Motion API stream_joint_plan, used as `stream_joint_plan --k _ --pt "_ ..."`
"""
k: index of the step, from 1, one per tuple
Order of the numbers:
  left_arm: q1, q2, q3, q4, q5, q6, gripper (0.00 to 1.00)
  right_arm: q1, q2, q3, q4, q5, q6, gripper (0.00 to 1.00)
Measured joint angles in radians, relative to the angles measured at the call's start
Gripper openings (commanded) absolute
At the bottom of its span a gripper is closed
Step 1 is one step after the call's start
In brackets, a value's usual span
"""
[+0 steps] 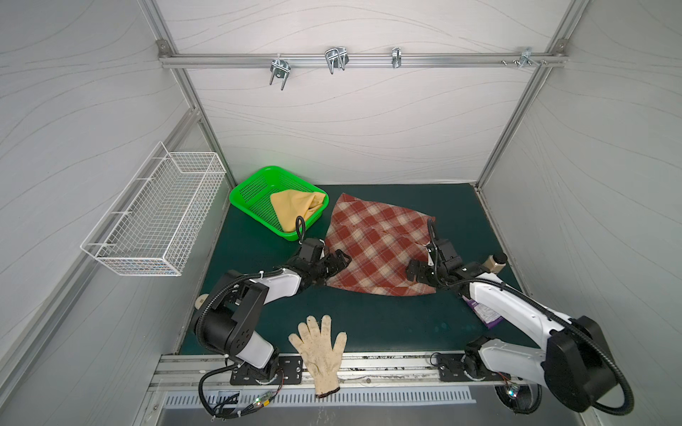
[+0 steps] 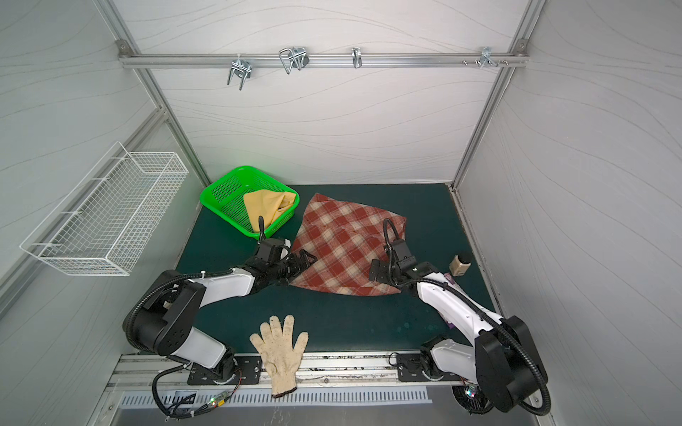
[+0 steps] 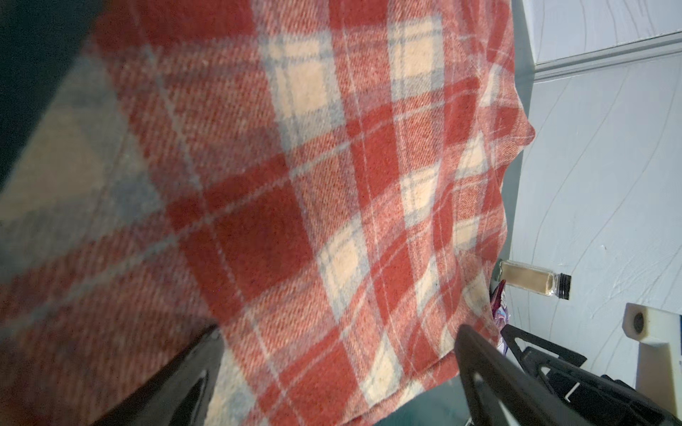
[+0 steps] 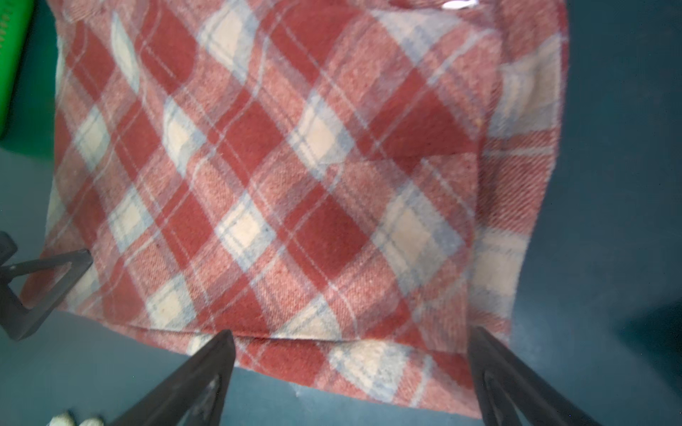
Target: Fold and stack the skirts
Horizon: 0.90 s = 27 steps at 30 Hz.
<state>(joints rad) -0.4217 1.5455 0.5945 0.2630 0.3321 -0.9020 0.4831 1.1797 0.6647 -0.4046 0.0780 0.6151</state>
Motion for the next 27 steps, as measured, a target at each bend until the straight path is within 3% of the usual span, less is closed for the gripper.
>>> stream_joint_plan --k 7,23,26,27 --pt "0.000 0.002 0.000 0.006 0.000 0.001 0.99 -0.089 0.102 0.000 0.035 -0.024 0.001 0.95" --pt "0.008 0.002 0.000 0.005 0.000 0.008 0.98 -0.107 0.211 0.008 0.129 -0.087 0.006 0.86" --pt "0.008 0.002 0.000 0.005 0.000 0.008 0.98 -0.109 0.215 0.008 0.140 -0.092 0.006 0.78" --pt "0.008 0.002 0.000 0.005 0.000 0.008 0.98 -0.109 0.216 0.010 0.145 -0.095 0.008 0.70"
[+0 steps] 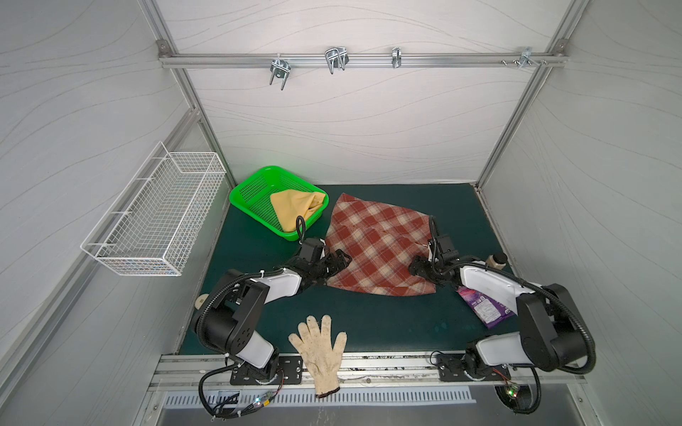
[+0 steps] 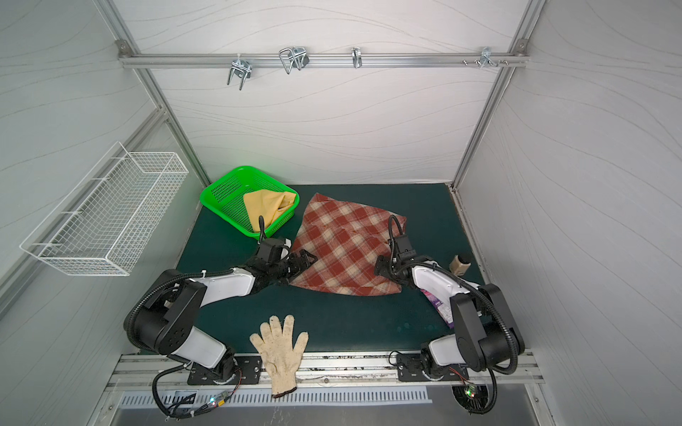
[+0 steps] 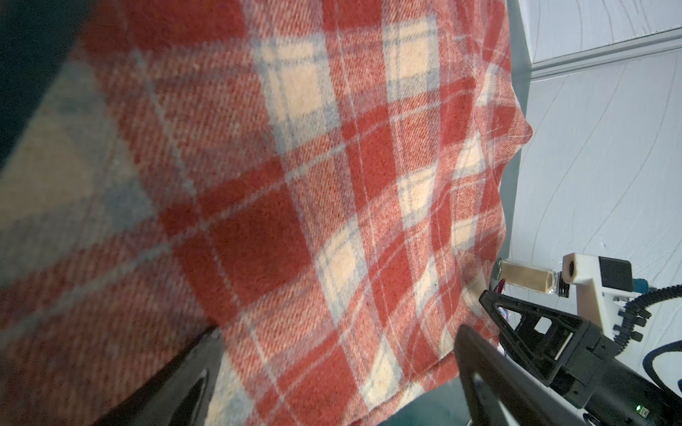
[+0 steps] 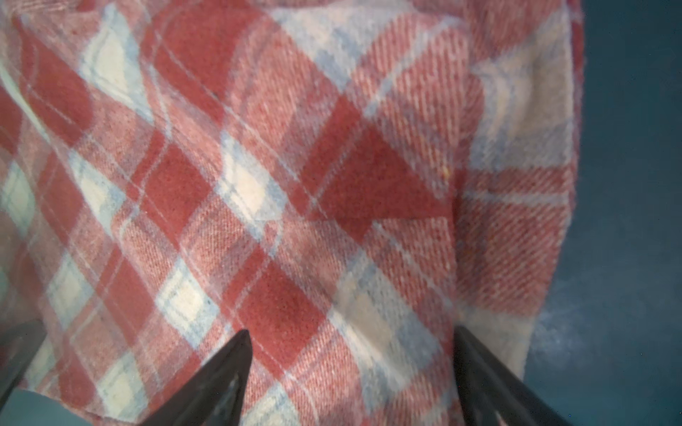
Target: Fold and stack the skirts
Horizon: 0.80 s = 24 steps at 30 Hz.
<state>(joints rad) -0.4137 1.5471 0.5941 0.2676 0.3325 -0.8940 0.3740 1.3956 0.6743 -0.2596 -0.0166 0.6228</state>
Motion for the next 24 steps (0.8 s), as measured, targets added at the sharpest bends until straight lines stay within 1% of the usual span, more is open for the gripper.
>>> stream_joint_plan --k 3,7,9,10,12,15,20,24 --pt "0.001 0.000 0.000 0.000 0.001 0.000 0.98 -0.003 0.004 0.001 0.015 -0.005 0.005 0.57" --pt "0.005 0.000 -0.002 0.001 0.004 0.000 0.98 -0.003 0.003 0.001 0.029 -0.011 0.014 0.43" --pt "0.008 -0.001 -0.002 0.002 0.007 0.000 0.98 -0.004 0.002 0.001 0.032 -0.010 0.013 0.30" --pt "0.010 -0.001 -0.002 0.002 0.008 0.000 0.98 -0.005 0.001 0.001 0.033 -0.011 0.013 0.27" --pt "0.013 -0.001 -0.002 0.001 0.010 0.000 0.98 -0.006 -0.009 0.000 0.034 -0.011 0.014 0.18" --pt "0.014 -0.002 -0.003 0.001 0.012 0.000 0.98 -0.007 -0.047 -0.002 0.031 -0.015 0.018 0.08" --pt "0.019 -0.002 -0.003 0.001 0.013 0.000 0.98 -0.008 -0.126 -0.002 0.005 -0.028 0.021 0.00" --pt "0.023 -0.002 -0.003 0.001 0.013 0.000 0.98 -0.008 -0.188 -0.005 -0.026 -0.050 0.021 0.00"
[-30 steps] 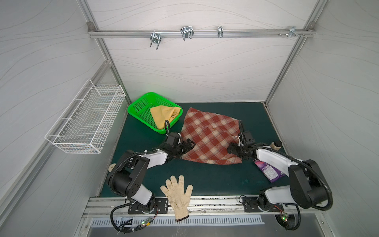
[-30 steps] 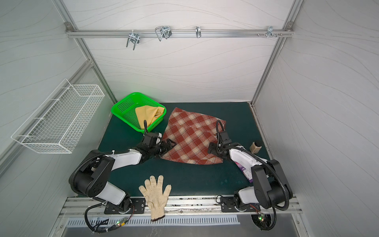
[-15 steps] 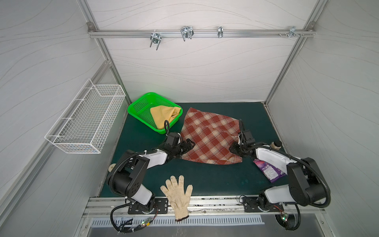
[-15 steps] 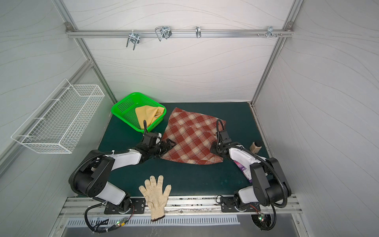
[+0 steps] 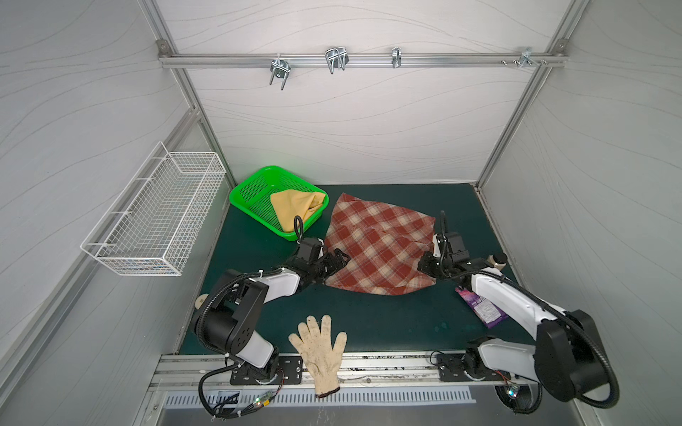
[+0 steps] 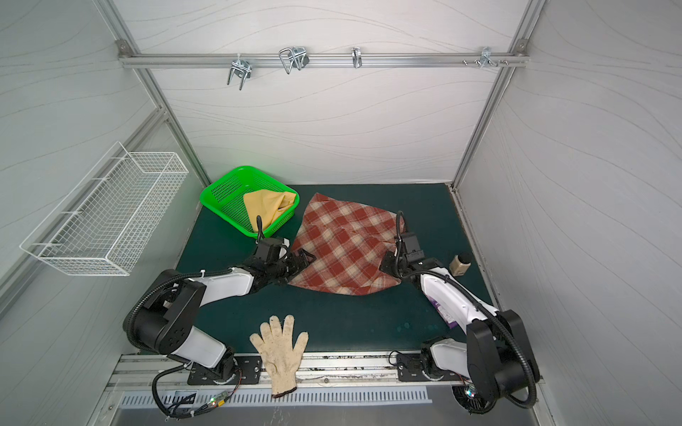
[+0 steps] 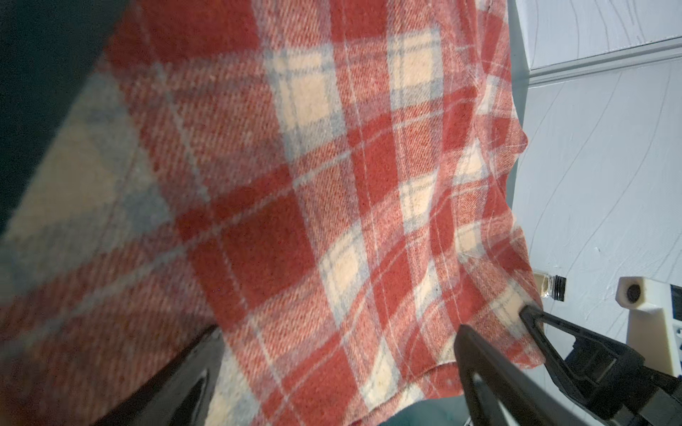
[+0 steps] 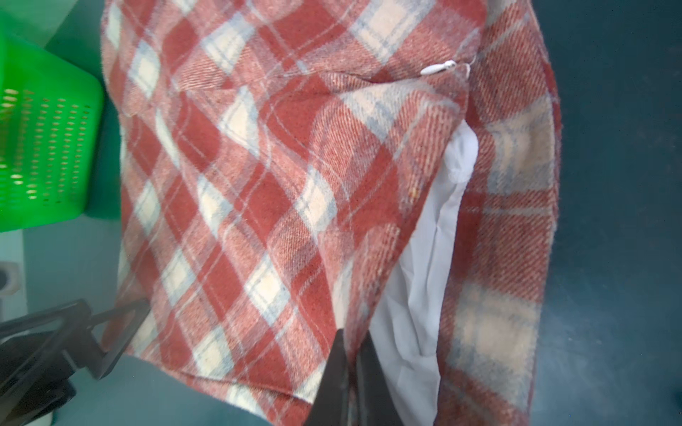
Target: Fold and stack the skirts
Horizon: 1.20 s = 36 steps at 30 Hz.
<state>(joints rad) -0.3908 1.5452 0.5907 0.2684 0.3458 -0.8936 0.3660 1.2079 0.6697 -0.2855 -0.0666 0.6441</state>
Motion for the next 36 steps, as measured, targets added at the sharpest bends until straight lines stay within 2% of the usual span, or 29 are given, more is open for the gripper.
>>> stream_joint_plan --k 12,18,25,36 --pt "0.011 -0.031 -0.004 -0.051 -0.017 0.000 0.98 0.000 -0.211 -0.056 -0.102 -0.079 0.020 0.00" --pt "0.016 -0.063 -0.016 -0.085 -0.023 0.000 0.98 0.000 -0.251 -0.074 -0.136 -0.100 0.019 0.00" --pt "0.018 -0.166 -0.032 -0.176 -0.057 0.003 0.98 0.000 -0.263 -0.172 -0.145 -0.138 0.022 0.00" --pt "0.023 -0.223 -0.034 -0.234 -0.096 0.000 0.97 0.042 -0.399 -0.307 -0.171 -0.143 0.072 0.01"
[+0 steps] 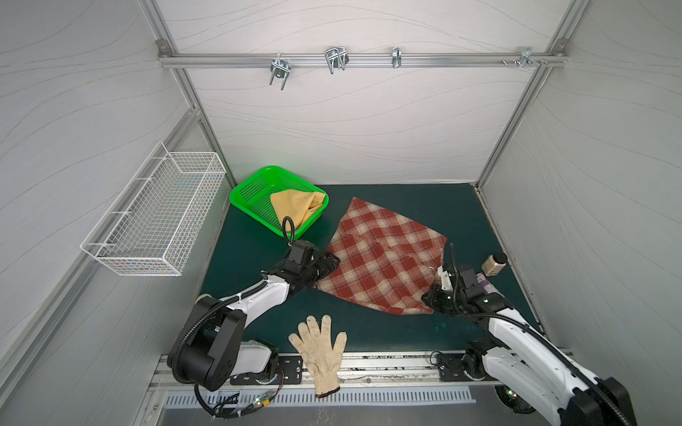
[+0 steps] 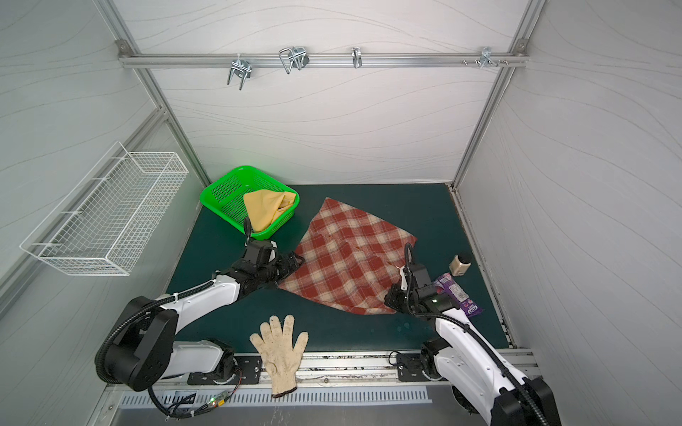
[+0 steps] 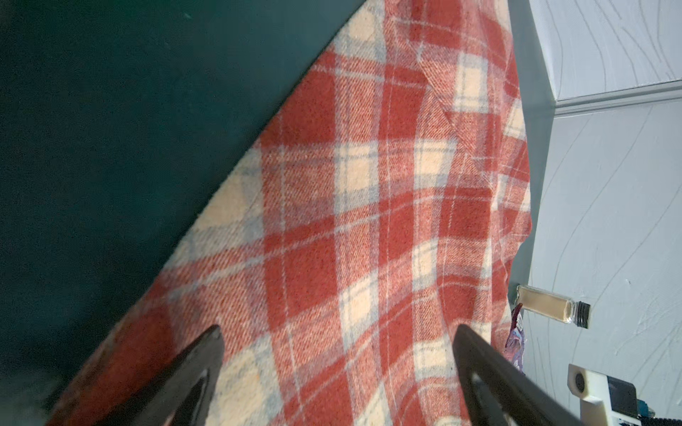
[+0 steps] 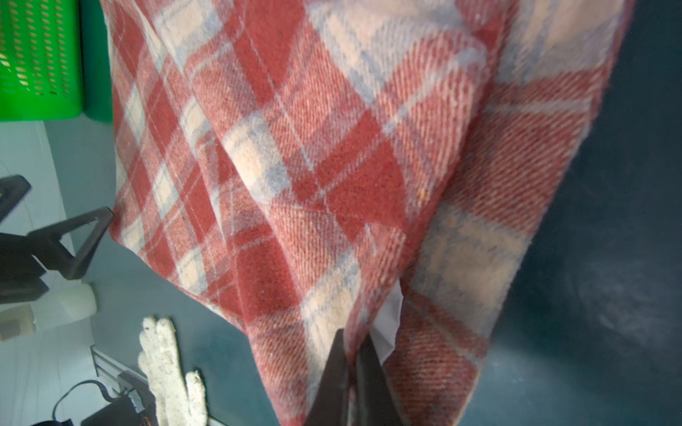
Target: Fold and stack the skirts
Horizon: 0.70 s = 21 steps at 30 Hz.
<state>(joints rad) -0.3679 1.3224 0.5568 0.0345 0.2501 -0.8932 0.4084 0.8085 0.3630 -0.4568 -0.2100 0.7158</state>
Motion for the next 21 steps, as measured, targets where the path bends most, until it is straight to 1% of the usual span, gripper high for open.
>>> stream_joint_plan --k 6,8,12,15,17,21 --pt "0.001 -0.026 -0.010 -0.010 -0.002 0.000 0.97 0.044 0.008 -0.055 0.001 0.020 0.021 0.00" --pt "0.000 -0.028 -0.011 -0.009 0.011 0.001 0.99 0.062 0.008 -0.061 0.001 0.031 0.029 0.00" --pt "-0.022 -0.024 0.003 -0.014 0.045 0.003 0.99 0.083 0.009 -0.061 0.004 0.050 0.040 0.00" --pt "-0.074 0.017 0.088 -0.033 0.068 0.010 0.99 0.096 0.014 -0.057 0.004 0.060 0.044 0.00" --pt "-0.106 0.079 0.189 -0.027 0.080 0.016 0.99 0.104 0.014 -0.057 0.004 0.068 0.047 0.00" --pt "-0.130 0.212 0.371 0.001 0.111 0.022 0.99 0.118 0.015 -0.056 0.004 0.078 0.047 0.00"
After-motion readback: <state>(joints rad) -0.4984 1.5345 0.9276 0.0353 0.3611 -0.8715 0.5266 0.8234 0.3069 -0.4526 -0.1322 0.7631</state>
